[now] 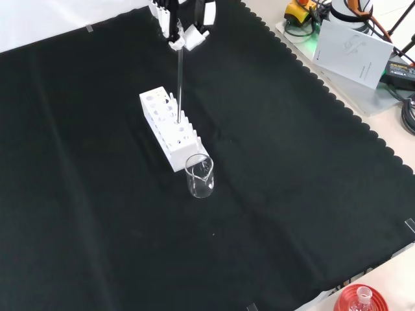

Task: Stir in the beaker to the left of the white test tube rack with the glass rod.

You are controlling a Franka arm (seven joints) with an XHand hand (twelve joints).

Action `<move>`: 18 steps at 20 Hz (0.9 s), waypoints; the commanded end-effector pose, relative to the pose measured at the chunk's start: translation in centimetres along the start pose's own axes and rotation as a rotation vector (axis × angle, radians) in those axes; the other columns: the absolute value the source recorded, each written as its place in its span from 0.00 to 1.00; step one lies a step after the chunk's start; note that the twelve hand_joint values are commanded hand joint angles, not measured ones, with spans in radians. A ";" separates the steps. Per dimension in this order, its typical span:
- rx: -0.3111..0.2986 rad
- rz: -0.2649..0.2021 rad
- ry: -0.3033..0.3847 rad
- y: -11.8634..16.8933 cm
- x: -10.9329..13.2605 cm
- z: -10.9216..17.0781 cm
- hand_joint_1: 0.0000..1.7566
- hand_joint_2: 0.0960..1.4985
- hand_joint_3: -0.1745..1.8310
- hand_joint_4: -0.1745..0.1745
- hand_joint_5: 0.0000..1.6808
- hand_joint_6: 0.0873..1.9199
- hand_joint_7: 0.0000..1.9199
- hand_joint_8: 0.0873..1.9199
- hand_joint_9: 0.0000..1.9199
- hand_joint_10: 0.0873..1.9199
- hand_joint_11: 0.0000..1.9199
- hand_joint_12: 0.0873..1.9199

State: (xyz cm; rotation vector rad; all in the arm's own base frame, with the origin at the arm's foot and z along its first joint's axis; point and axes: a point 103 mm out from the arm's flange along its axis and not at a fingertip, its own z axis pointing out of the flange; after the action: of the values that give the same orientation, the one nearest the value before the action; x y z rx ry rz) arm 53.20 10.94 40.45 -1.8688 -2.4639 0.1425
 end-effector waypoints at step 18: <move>0.043 -0.172 -0.002 2.5 12.4 1.6 0.76 0.26 0.55 0.00 0.77 0.30 0.81 0.19 0.94 0.00 0.88 0.17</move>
State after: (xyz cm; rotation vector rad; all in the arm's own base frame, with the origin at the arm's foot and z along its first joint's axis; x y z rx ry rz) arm 52.02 23.01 38.66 -1.6467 -2.5835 0.1858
